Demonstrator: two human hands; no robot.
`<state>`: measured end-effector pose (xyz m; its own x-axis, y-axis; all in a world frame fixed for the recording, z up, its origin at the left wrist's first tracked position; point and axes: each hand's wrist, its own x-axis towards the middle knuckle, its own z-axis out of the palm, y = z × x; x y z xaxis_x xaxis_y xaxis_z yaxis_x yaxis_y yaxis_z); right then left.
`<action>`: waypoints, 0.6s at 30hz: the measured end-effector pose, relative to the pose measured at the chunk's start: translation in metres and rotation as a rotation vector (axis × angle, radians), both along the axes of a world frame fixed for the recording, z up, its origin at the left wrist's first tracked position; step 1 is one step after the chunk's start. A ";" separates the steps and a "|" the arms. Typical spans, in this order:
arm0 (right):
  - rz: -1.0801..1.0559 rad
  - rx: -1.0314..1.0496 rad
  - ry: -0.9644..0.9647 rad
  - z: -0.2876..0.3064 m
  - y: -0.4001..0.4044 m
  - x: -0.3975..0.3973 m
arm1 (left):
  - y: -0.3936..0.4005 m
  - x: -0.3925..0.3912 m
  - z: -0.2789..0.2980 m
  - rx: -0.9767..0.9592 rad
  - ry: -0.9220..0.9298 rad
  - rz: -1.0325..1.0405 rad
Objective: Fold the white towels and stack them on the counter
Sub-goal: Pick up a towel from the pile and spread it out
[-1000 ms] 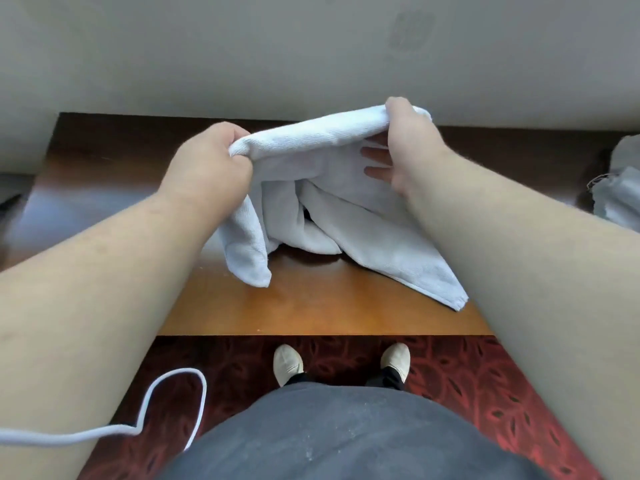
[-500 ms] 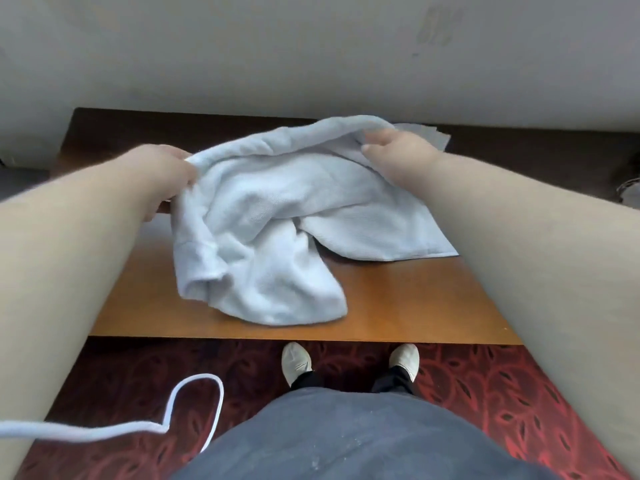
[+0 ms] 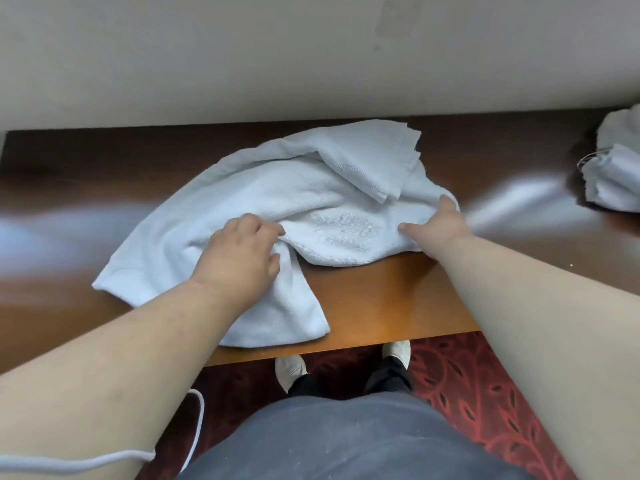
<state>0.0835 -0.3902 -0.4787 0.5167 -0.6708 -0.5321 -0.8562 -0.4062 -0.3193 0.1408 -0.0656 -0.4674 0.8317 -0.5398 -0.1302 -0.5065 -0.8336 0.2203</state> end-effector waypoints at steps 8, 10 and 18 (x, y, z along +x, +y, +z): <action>0.023 -0.131 -0.057 -0.009 -0.016 -0.010 | -0.083 0.028 0.017 0.077 -0.028 -0.125; -0.046 -0.055 -0.084 -0.012 -0.024 -0.006 | -0.116 0.043 0.020 0.134 -0.080 -0.101; -0.037 0.181 -0.162 -0.023 -0.036 0.010 | -0.189 0.082 0.009 0.283 -0.083 -0.167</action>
